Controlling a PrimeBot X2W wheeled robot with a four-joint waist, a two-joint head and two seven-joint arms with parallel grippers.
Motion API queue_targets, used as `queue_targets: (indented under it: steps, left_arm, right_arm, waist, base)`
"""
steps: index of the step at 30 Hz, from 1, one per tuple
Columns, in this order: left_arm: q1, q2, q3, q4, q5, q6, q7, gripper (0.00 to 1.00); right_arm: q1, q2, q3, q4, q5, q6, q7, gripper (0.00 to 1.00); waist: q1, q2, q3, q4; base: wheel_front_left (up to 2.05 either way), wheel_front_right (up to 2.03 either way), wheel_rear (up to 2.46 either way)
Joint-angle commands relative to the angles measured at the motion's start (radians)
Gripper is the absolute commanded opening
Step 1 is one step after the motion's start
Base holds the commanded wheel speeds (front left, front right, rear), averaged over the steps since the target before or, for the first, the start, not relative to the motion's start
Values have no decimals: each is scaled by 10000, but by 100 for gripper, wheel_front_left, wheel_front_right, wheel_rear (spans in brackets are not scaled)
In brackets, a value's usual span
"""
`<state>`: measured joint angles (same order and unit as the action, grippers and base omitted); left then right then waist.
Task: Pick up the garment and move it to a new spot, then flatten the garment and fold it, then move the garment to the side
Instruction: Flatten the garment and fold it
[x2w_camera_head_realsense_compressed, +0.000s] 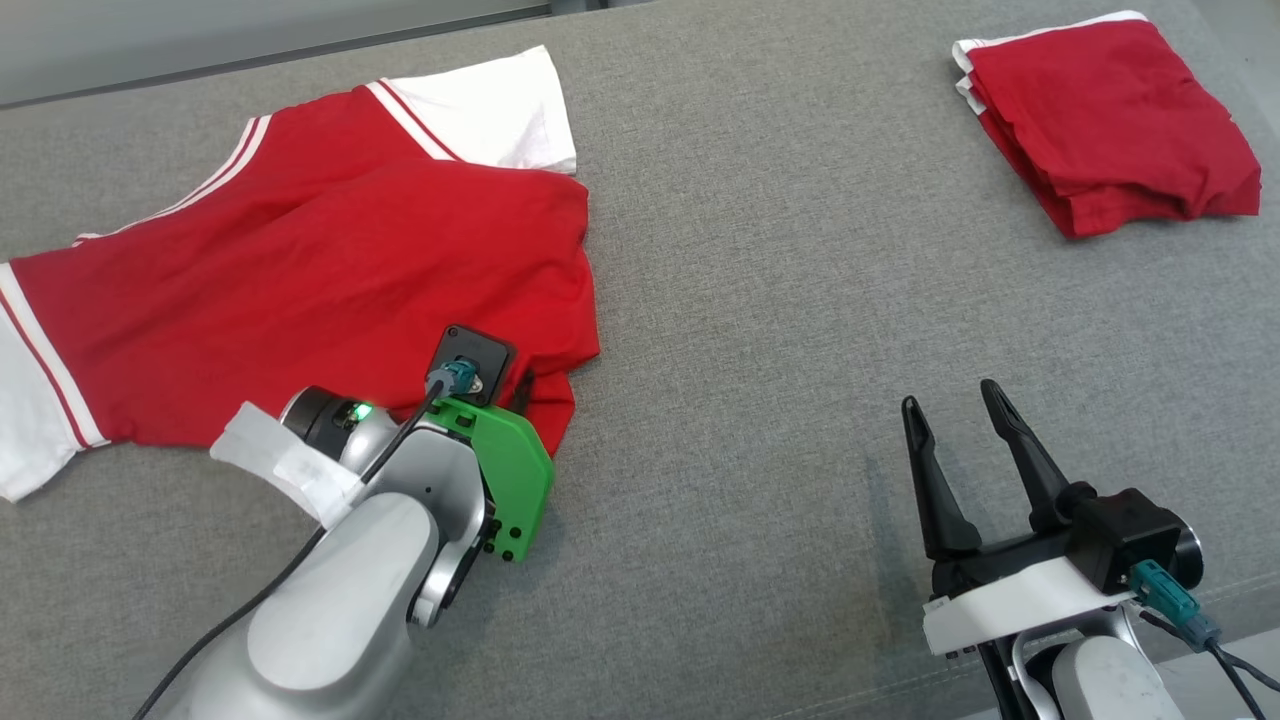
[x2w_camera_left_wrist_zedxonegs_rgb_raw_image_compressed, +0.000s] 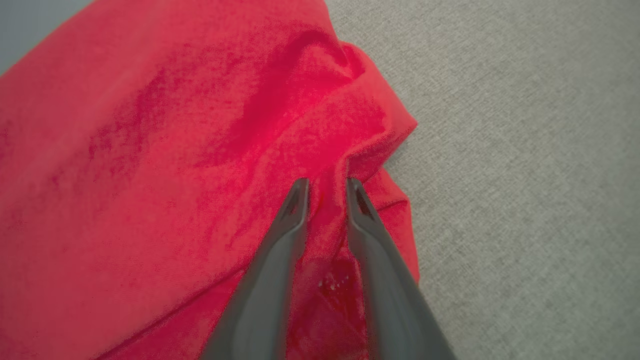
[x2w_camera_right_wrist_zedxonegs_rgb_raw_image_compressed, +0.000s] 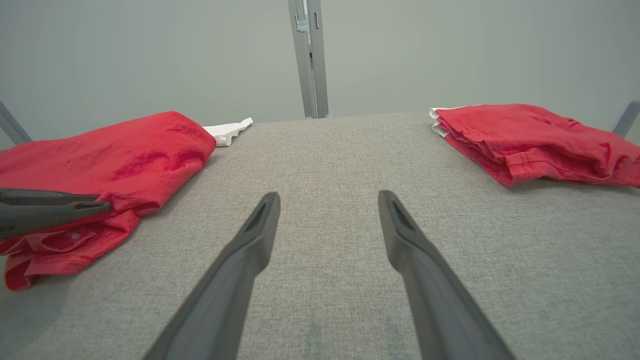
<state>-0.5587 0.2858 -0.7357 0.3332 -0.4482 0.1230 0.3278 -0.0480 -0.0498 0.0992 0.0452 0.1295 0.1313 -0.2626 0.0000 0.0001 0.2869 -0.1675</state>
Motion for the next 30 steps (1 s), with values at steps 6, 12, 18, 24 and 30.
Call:
queue_targets:
  steps: [6,12,18,24,30]
  left_arm:
    - [-568,43,-213,701,230,-251,-41,0]
    - [-1738,-270,-121,913,99,-678,40,0]
    - [-3296,-412,-281,1251,565,-849,443,0]
    - [-4551,-662,-383,2618,851,-932,638,0]
    - [-4962,-696,-451,4208,1015,-898,224,98]
  right_arm:
    - [-119,-19,21,51,109,-10,-32,100]
    - [-203,-18,6,77,122,-10,-32,100]
    - [-407,-19,343,268,237,-10,-32,100]
    - [-619,-18,612,354,382,-10,-32,100]
    - [-679,-19,644,422,465,-10,-32,100]
  waist:
    - [0,-1,8,75]
    - [0,-1,104,78]
    - [0,-1,124,-211]
    - [0,-1,257,-763]
    - [0,-1,329,-1281]
  base:
    - [0,0,0]
    - [0,0,0]
    - [0,0,0]
    - [0,0,0]
    - [0,0,0]
